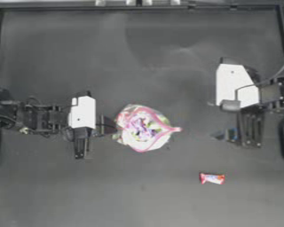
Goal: Put candy in bag
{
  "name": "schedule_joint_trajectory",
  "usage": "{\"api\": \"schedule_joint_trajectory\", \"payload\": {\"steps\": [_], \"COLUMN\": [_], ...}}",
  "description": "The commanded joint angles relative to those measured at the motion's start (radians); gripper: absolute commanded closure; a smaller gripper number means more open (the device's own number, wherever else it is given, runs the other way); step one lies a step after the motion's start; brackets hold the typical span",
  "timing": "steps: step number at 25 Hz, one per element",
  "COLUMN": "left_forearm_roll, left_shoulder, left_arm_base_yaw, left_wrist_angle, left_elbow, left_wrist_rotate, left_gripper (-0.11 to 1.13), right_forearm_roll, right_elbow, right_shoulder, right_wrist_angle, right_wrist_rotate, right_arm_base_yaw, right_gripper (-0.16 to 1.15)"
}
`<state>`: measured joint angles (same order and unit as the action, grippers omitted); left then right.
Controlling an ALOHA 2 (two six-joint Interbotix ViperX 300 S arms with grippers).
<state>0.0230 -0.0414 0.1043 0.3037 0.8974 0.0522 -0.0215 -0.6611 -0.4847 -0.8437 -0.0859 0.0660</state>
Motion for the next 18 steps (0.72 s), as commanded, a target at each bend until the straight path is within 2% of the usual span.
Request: {"api": "schedule_joint_trajectory", "payload": {"steps": [1,9,18], "left_forearm_roll": [0.002,0.002,0.002], "left_shoulder": [-0.017,-0.017,-0.017], "left_arm_base_yaw": [0.002,0.005,0.009], "left_wrist_angle": [0.003,0.002,0.003], "left_elbow": [-0.020,-0.020,-0.020], "left_wrist_rotate": [0.002,0.002,0.002], "left_gripper": [0.99,0.99,0.99], "right_forearm_roll": [-0.002,-0.020,-0.086], "right_elbow": [0.034,0.048,0.040], "right_shoulder": [-0.041,-0.044,-0.003], "right_wrist_angle": [-0.066,-0.189,-0.207], "right_wrist_rotate": [-0.020,-0.130,-0.288], "right_arm_base_yaw": [-0.021,-0.114,-0.245], "right_gripper": [-0.04,-0.04,-0.04]}}
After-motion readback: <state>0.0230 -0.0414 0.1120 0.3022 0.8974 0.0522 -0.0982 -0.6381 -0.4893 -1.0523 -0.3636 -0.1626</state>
